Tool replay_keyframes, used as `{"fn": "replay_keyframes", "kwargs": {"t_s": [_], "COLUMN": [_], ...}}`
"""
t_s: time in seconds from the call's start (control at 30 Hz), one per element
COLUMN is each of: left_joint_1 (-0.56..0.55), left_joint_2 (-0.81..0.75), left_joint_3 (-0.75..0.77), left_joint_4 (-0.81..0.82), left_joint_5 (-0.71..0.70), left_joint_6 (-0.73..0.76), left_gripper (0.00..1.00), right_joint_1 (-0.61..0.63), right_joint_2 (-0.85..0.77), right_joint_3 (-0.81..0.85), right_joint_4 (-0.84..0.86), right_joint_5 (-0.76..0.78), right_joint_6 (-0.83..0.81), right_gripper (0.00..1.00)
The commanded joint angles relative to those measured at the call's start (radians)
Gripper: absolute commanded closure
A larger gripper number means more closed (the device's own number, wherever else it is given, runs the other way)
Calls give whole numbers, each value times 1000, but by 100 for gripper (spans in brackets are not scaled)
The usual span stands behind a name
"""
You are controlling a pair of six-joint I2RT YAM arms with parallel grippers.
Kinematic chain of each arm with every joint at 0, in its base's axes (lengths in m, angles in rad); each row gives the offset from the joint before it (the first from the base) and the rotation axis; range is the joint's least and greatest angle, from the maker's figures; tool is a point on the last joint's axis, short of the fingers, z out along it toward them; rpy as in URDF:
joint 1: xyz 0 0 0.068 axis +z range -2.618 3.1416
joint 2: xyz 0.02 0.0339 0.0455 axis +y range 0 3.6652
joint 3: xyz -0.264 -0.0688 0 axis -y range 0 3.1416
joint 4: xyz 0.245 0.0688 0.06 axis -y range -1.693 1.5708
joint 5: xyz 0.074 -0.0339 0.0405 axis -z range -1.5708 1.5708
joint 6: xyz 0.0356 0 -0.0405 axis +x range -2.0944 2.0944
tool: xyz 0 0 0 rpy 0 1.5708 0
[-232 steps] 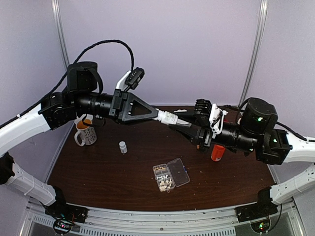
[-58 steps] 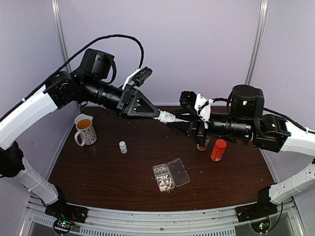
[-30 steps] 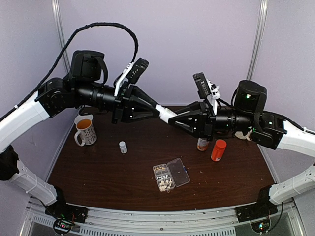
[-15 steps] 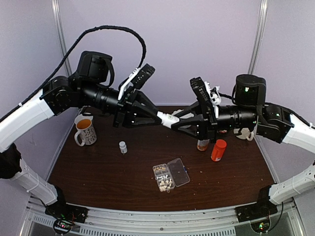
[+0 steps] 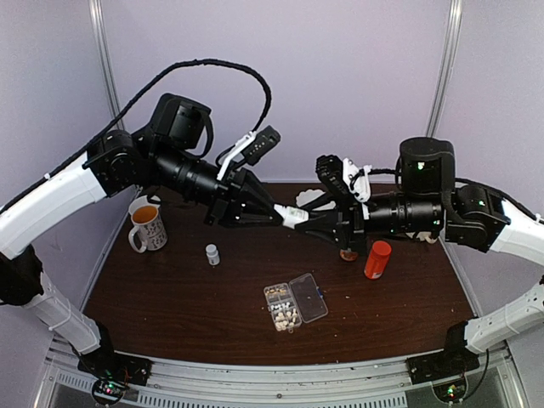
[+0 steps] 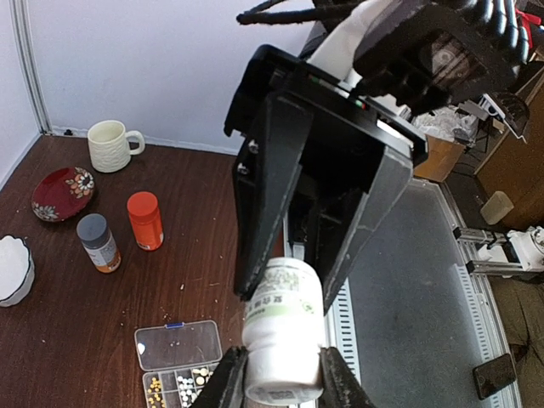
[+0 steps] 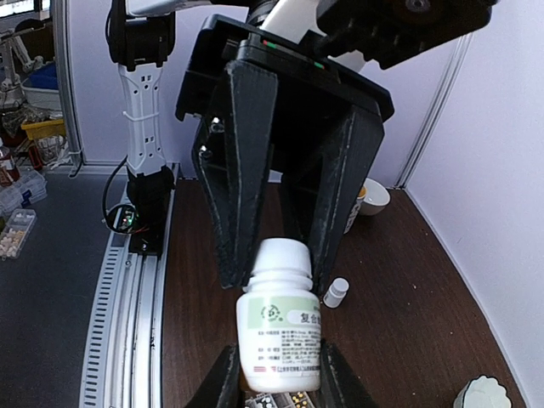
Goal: Sort the pills into containers
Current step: Screw the lid of the pill bottle onto the pill bottle.
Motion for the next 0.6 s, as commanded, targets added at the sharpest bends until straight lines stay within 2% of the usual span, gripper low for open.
{"fn": "replay_keyframes", "kwargs": {"t_s": [0.0,0.1,0.37,0.5,0.57], "left_joint_1": [-28,-29,-29,-28,-29], "left_joint_2": [50,33,5,0,-5], "left_joint_3": [12,-6,-25,-22,-21], "left_joint_4": [31,50,62,55,54], "left_joint_5": [14,9,-23,-36,-47], "left_joint_6": [-24,-20,-25,-20,-19], "left_gripper": [75,69,66,57,48], "right_joint_1": [20,18,-6,-11,-11], "right_joint_2": [-3,-3,-54,-64,-66], "right_joint_3": [1,-15,-181,-235,-249], "right_joint_4": [219,235,435,517,539], "right_joint_5": [72,87,56,50,48], "right_joint_6": [-20,26,190,236,248], "right_gripper": [100,100,100,100,100]}}
